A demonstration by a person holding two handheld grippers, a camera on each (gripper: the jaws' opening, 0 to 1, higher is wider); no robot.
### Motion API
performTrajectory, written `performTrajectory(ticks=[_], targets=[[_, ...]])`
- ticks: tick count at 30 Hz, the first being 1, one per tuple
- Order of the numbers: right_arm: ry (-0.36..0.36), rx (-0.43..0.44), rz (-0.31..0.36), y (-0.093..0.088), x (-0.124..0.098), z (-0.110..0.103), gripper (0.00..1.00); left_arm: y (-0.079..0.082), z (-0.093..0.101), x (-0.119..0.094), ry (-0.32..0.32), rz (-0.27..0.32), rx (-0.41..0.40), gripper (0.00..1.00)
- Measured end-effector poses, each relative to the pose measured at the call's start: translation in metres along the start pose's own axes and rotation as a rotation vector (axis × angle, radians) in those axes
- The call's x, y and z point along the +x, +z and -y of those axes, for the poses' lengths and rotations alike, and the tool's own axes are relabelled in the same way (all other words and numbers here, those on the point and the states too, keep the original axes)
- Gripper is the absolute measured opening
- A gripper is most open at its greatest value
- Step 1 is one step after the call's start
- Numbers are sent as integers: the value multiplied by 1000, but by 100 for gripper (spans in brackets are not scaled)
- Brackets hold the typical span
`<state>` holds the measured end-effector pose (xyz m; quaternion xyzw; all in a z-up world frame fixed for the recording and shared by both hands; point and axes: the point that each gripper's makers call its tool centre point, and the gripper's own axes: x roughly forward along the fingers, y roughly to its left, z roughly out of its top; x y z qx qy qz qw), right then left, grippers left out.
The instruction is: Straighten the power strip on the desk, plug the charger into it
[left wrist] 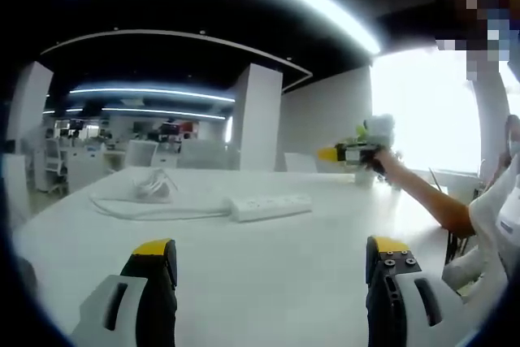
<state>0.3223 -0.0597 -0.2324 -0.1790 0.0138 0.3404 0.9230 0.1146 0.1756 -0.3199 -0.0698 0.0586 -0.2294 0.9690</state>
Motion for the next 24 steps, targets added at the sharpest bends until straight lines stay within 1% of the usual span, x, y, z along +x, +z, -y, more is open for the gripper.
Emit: performTrajectory(ticks=[15,22,24], targets=[[25,-74,-53,-10,12,-11,28,0,-4,0,11,-1,-4,99],[52,-120,-98,-18,21,-17,28,1,-6,-1,15,2,-4,99],[68,-151,-127,-23,24,-21,28,0,-7,-1,17,1,-5,99]])
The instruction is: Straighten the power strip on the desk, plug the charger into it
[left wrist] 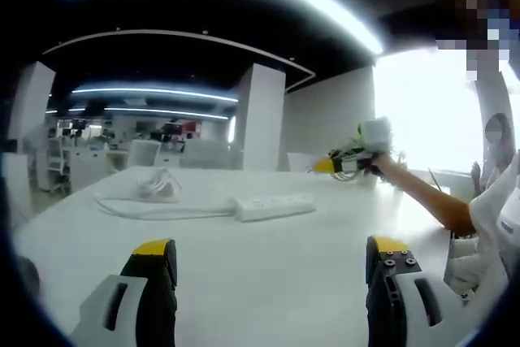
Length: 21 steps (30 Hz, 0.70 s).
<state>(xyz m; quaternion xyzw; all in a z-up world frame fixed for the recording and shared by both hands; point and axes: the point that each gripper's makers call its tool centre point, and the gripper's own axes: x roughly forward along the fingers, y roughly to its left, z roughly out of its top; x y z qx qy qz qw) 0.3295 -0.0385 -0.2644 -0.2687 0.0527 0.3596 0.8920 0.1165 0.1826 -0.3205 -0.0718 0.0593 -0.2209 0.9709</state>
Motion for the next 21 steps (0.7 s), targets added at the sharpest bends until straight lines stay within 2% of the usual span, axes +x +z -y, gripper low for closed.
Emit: performTrajectory(ticks=[13,21], targets=[[40,-141,-93,-13,11,-6,28,1,-4,-1,9,-1,-1,99],[67,-245,-166,-30,17,-9,28,2,-4,-1,10,-1,2,99]])
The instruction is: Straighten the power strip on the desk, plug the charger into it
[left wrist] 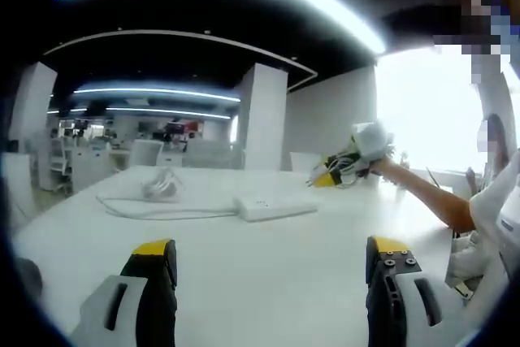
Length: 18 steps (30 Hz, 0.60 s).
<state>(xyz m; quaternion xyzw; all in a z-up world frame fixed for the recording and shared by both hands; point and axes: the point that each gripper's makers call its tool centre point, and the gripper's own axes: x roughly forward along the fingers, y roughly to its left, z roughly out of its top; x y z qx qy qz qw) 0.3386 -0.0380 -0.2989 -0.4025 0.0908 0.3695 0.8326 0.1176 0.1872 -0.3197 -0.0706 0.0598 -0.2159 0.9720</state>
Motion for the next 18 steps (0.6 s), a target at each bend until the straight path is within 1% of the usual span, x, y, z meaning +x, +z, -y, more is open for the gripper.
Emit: performTrajectory(ticks=[5,18], targets=[[17,-37,-30,-8,4,-3,28,0,0,0,2,-1,0,99],[58,-113,-89,-18,7,-8,28,1,-5,-4,15,-1,1,99]])
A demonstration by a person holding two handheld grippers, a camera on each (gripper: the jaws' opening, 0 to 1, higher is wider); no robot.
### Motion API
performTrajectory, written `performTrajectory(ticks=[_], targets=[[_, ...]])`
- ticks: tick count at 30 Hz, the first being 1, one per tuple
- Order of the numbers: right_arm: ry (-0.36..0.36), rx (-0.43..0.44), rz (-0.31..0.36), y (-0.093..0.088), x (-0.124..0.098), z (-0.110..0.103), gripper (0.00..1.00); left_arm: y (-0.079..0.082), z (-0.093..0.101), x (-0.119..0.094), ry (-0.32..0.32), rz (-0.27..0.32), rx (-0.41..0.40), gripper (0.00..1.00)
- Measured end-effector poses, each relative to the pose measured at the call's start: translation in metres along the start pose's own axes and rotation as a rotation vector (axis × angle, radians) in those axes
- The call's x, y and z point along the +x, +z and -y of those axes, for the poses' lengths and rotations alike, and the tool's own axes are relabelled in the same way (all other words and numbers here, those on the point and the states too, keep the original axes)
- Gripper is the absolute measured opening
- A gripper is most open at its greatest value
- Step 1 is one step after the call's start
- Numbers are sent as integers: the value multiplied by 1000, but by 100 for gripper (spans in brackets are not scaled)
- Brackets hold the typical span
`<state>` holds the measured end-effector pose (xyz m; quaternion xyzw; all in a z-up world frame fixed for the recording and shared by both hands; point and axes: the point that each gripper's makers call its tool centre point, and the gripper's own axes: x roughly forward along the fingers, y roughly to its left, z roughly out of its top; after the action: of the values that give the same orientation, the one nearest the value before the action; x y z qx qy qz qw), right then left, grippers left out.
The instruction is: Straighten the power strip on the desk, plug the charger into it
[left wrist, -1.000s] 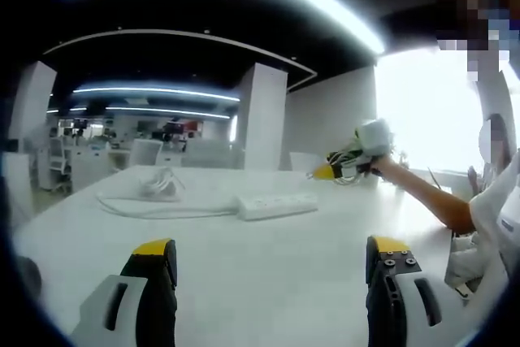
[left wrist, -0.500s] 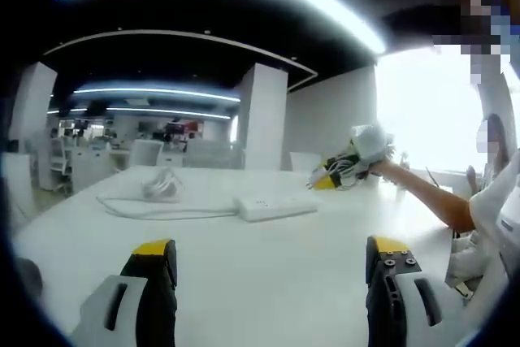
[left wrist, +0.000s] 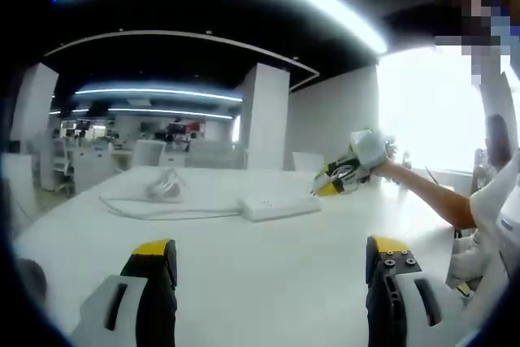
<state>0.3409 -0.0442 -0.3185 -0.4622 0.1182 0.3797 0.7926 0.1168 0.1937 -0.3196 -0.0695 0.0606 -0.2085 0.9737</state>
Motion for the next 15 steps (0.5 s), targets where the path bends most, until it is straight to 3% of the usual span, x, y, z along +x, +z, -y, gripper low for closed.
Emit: performTrajectory(ticks=[9,15], targets=[[26,-30,-11,0,0,-1,28,1,1,1,-5,3,-2,99],[45,-99,-33,2,2,-4,28,1,2,1,-7,4,-1,99]])
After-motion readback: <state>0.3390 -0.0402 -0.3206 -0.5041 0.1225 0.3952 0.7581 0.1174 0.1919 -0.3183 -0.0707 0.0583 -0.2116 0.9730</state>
